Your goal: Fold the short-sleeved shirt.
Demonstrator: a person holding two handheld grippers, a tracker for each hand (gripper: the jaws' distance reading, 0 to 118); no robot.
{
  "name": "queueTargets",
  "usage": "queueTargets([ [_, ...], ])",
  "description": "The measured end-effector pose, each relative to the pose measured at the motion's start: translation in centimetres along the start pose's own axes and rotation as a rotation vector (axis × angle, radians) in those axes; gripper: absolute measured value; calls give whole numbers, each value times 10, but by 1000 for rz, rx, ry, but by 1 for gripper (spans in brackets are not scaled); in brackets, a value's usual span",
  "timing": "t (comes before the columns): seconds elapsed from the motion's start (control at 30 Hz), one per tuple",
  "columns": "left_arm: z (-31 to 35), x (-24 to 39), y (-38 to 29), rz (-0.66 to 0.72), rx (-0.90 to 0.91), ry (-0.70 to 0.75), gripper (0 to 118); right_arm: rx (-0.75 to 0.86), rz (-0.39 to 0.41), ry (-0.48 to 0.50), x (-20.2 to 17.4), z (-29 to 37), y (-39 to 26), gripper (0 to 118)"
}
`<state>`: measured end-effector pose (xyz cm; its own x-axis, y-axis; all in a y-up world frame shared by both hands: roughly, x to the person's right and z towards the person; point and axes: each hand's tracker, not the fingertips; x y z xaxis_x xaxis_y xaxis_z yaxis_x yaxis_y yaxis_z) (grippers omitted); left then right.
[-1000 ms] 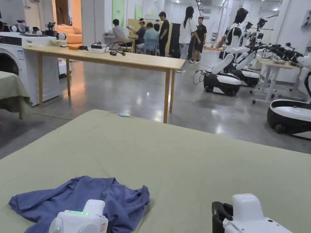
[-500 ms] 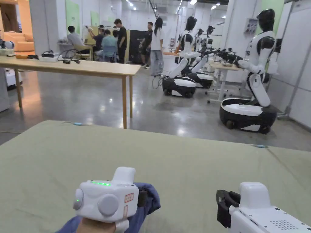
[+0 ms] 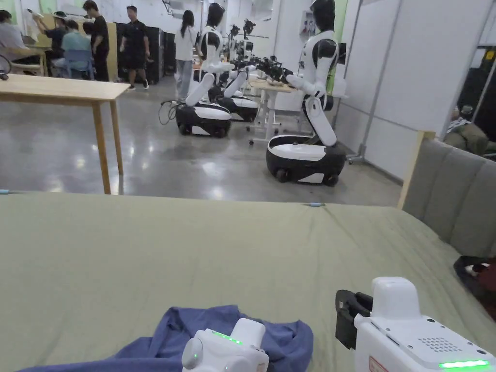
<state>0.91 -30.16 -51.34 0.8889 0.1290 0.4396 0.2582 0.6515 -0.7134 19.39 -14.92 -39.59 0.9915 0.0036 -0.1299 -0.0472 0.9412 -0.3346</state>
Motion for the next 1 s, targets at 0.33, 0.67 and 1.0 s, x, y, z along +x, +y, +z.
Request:
queueTargets([
  [0.33,140,-23,-11,-20,314,71,111,-14,9,50,-21,6,-9,1],
  [0.67,297,-120,-121,61,493,493,0,57,16,69,-72,27,-28,1],
  [1.0,290,-255,-142,352,211,442,51,6,23,110,-94,17,-42,1],
])
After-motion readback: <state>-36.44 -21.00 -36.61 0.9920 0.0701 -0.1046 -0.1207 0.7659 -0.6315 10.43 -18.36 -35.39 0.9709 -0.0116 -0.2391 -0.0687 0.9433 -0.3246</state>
